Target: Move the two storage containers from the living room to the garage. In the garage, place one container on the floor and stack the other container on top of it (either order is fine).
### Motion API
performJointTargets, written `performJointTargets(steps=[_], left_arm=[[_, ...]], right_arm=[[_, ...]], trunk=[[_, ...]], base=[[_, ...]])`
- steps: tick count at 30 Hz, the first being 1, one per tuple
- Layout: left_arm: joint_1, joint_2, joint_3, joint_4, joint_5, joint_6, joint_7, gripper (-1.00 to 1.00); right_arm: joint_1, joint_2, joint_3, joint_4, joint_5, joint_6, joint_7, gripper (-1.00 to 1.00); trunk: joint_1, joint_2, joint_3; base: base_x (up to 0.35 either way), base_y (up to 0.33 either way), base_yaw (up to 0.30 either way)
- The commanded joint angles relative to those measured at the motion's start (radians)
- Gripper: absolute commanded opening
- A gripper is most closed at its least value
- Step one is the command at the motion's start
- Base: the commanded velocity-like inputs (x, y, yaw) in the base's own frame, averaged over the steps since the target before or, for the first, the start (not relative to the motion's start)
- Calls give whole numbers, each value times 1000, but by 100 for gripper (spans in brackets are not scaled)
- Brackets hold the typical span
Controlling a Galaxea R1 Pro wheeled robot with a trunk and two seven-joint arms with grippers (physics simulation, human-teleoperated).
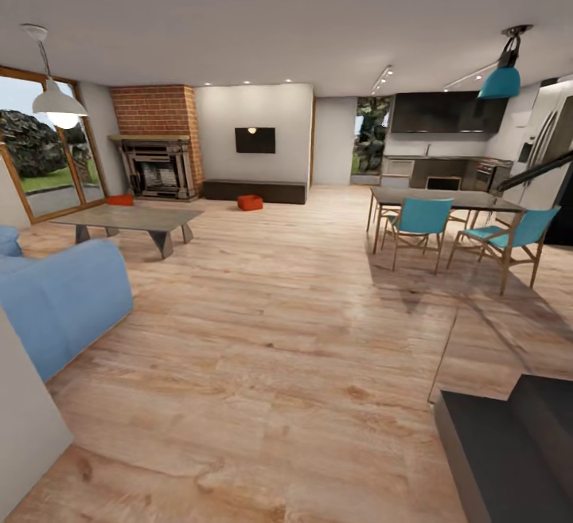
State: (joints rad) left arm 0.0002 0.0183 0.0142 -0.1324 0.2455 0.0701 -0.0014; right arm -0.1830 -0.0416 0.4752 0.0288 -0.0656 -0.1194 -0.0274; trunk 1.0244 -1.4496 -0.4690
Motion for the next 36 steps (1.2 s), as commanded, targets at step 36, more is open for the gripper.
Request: performJointTargets(steps=[36], left_arm=[[0, -4, 2, -1, 5, 5, 0, 100]], right_arm=[[-1, -19, 8, 4, -3, 3, -6, 100]], trunk=[[1, 0, -1]], base=[[330, 0, 21]])
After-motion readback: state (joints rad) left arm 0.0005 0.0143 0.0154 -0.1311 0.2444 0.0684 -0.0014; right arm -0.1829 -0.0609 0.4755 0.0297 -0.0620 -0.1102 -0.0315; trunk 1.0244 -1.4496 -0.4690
